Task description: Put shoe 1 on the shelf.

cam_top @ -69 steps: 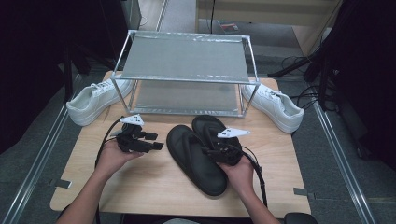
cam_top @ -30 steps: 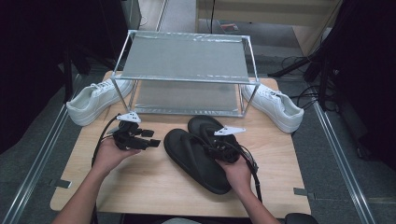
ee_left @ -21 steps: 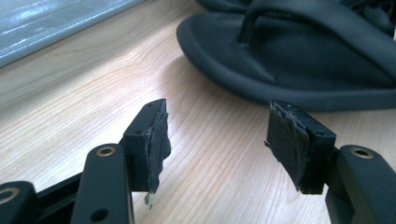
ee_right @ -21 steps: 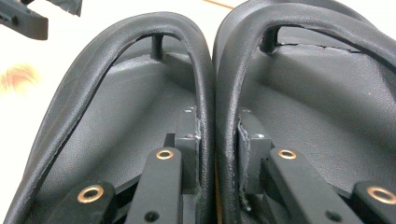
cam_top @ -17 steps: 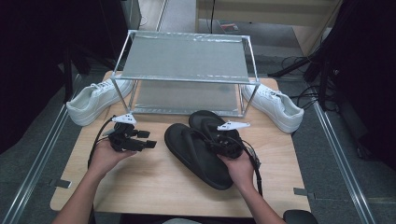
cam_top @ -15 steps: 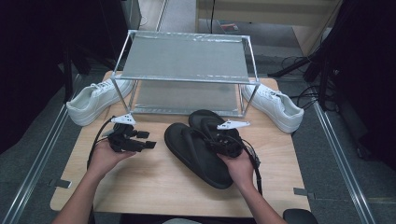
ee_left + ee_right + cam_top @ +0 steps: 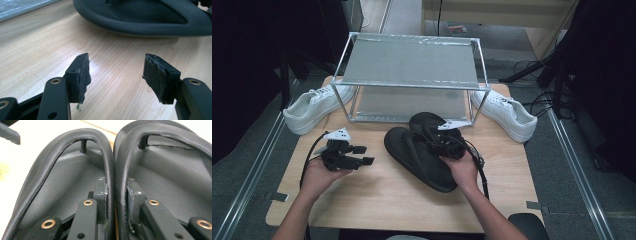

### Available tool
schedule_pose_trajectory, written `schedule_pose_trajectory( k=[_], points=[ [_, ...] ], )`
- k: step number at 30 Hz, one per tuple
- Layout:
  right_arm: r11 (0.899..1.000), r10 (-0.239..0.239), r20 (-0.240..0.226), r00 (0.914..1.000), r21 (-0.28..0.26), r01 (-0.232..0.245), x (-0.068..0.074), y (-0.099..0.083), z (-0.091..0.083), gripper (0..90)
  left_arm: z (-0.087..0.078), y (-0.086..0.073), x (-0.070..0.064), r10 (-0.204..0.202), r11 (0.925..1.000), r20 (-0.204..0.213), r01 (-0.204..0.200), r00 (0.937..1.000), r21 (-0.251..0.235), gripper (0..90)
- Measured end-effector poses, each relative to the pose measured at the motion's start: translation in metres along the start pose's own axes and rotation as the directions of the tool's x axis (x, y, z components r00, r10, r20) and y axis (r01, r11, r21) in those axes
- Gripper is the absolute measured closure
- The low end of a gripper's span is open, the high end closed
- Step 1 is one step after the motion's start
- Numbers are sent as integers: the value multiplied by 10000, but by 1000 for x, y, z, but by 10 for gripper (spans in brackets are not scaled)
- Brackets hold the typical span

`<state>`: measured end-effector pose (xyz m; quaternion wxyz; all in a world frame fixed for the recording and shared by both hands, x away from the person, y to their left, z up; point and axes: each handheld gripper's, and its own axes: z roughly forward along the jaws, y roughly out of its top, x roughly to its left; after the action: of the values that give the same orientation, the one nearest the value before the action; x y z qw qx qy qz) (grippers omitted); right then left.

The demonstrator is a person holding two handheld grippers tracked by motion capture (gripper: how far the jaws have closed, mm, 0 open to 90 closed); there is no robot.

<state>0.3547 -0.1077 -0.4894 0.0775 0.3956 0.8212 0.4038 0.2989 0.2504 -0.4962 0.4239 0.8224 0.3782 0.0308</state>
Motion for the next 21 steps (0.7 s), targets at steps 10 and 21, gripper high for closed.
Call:
schedule_pose_trajectory(
  k=[10, 21],
  points=[
    [9995, -290, 149, 9995, -89, 292, -4, 18, 17, 749, -5, -12, -11, -40, 10000, -202, 39, 9998, -17, 379],
    [9997, -82, 481, 9988, -224, 93, -15, 43, 37, 747, -7, -15, -21, -12, 9998, -114, 9, 9999, -200, 381]
  ],
)
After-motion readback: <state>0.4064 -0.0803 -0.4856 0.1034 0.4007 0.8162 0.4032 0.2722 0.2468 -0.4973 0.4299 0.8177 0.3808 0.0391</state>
